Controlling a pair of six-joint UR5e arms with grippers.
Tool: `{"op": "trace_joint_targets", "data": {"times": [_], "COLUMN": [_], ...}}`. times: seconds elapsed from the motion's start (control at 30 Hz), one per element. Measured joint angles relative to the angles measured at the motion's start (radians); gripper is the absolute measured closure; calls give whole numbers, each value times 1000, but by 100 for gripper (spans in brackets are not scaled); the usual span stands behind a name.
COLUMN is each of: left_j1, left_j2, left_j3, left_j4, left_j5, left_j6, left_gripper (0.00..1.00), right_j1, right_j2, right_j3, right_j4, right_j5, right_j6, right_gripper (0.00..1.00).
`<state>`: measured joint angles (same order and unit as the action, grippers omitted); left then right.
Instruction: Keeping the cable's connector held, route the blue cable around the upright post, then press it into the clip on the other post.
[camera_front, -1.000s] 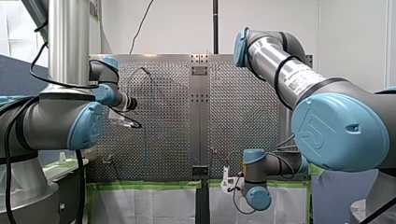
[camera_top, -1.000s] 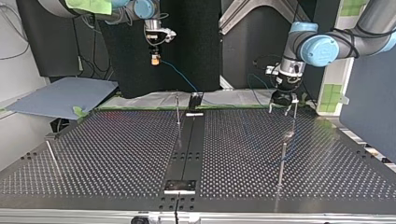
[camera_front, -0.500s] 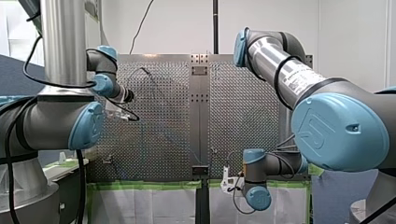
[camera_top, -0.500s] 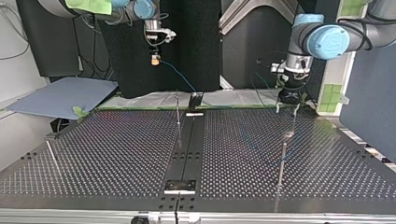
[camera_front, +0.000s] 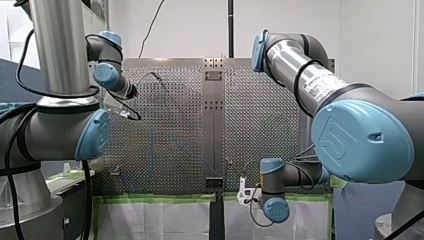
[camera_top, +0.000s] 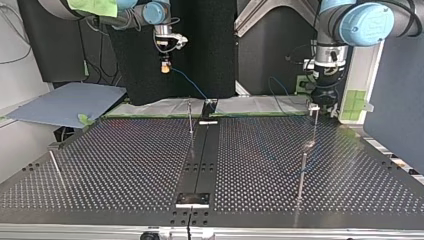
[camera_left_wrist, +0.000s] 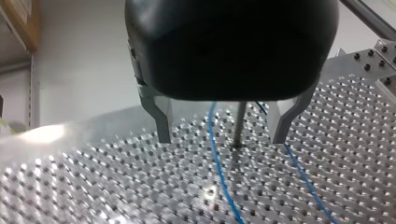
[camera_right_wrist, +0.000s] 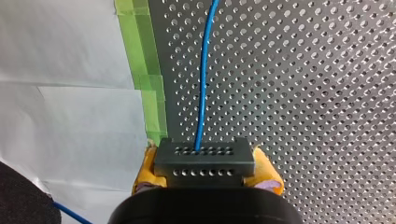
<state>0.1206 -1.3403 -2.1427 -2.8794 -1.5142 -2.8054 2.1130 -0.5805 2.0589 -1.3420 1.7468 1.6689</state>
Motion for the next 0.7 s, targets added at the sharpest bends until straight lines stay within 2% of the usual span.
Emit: {"op": "trace_joint_targets", "data": {"times": [0.27,0.47,0.7], "left_j1": [0,-11,-44], "left_j2": [24,13,-6], "left_j3": [47,105,174], "left_j4": [-78,-139,-208], "left_j5": [-72,-85,-82], "left_j6": [78,139,209], "left_gripper": [0,0,0], "right_j1": [-14,-18,-18], "right_j2": [0,1,1], "right_j3": [-22,-23,-24], "right_j4": [32,37,41], "right_j5": [-1,-3,-9], "right_j6": [0,-3,-9], "right_gripper": [100,100,100]}}
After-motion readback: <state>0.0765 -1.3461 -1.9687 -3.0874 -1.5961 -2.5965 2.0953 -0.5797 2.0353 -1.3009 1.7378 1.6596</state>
